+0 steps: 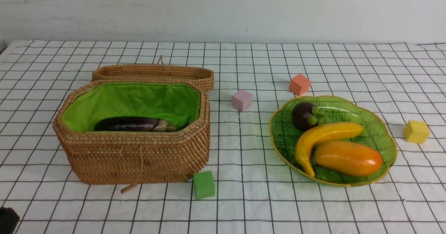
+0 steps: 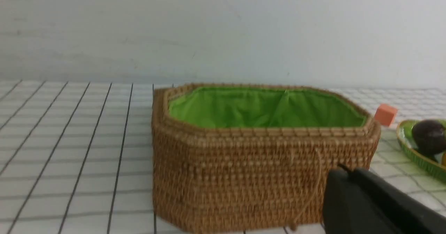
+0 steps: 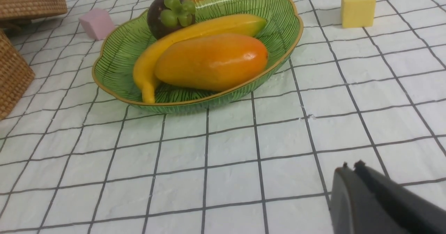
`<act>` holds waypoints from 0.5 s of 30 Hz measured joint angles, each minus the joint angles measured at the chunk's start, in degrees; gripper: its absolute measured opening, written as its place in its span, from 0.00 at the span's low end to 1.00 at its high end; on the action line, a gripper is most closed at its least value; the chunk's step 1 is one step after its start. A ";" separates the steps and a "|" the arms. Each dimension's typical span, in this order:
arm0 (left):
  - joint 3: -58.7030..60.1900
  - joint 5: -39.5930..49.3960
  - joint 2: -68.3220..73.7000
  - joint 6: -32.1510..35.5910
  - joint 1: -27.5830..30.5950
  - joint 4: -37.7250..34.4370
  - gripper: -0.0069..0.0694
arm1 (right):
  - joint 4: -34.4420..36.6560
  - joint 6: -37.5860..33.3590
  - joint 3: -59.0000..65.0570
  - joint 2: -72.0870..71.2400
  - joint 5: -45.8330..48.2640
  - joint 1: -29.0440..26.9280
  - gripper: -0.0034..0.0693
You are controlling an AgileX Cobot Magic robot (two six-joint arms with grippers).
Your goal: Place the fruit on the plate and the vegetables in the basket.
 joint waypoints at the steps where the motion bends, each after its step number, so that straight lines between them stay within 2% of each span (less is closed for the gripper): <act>1: 0.00 0.46 0.00 -0.21 0.06 0.27 0.07 | 0.00 0.00 0.00 0.00 0.00 0.00 0.07; 4: 0.12 12.24 0.00 -6.62 0.13 2.70 0.07 | 0.00 0.00 0.00 0.00 0.00 0.00 0.07; 6: 0.31 16.97 0.00 -9.31 0.13 3.38 0.07 | 0.00 0.00 0.00 0.00 0.00 0.00 0.07; 11: 0.31 18.98 0.00 -13.75 0.13 3.78 0.07 | 0.13 0.00 0.00 0.00 0.00 0.00 0.07; 15: 0.31 18.98 0.00 -14.16 0.13 3.78 0.07 | 0.13 0.00 0.00 0.00 0.00 0.00 0.07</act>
